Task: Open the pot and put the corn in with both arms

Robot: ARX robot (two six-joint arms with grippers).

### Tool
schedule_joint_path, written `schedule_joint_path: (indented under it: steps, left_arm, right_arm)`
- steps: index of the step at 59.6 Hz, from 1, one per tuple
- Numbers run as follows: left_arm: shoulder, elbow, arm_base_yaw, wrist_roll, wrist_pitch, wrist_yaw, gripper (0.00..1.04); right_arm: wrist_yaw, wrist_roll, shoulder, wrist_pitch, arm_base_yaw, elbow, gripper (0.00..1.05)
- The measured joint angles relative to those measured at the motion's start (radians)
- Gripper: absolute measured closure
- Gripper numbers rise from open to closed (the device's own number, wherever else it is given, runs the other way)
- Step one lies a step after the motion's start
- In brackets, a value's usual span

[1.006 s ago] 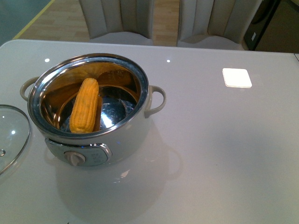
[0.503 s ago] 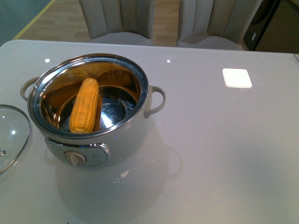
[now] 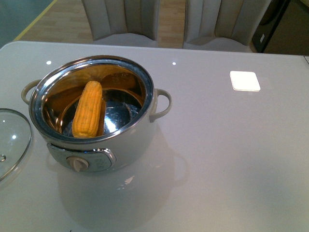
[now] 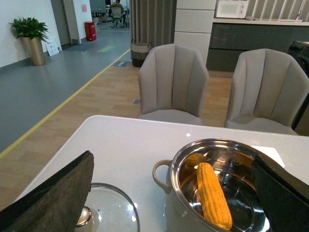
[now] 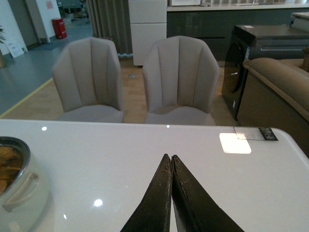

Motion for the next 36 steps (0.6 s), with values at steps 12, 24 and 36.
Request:
schedule_joint_path:
  steps: [12,24,36]
  left_arm:
    - [0.0,0.0,0.0,0.0,0.0,0.0,0.07]
    - [0.0,0.0,0.0,0.0,0.0,0.0,0.07]
    - [0.0,0.0,0.0,0.0,0.0,0.0,0.07]
  right_arm:
    - [0.0,0.0,-0.065,-0.066,0.0,0.0,1.03]
    - [-0.001,0.0,-0.174,-0.202,0.0,0.0,1.03]
    - [0.0,0.0,-0.272,-0.278,0.0,0.0,1.03]
